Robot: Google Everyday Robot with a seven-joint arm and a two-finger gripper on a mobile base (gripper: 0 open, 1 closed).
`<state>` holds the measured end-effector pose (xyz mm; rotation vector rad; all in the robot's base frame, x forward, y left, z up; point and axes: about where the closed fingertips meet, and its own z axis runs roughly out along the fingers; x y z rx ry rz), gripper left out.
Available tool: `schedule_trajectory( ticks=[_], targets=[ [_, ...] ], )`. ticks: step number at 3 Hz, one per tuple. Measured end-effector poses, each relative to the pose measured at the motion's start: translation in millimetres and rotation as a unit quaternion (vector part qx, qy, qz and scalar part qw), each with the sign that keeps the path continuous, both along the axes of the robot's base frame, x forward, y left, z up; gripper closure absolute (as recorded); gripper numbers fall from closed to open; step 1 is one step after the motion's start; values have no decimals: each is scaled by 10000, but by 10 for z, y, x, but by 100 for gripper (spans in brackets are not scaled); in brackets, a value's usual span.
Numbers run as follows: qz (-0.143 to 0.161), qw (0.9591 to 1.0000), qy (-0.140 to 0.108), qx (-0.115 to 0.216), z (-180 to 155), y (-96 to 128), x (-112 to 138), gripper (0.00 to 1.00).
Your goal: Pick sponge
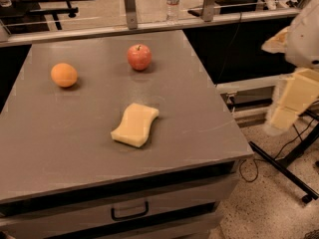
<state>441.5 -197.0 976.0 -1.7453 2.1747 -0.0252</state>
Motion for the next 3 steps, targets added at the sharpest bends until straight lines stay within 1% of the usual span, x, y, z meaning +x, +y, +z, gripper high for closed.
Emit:
schedule_trajectory(
  ticks=[1, 2, 3],
  targets=[
    [933, 9918, 32, 871, -32, 849, 70, 0],
    [1788, 9742, 148, 1370, -172, 1834, 4, 0],
    [1824, 9733, 144, 1388, -185, 1851, 10, 0]
  ],
)
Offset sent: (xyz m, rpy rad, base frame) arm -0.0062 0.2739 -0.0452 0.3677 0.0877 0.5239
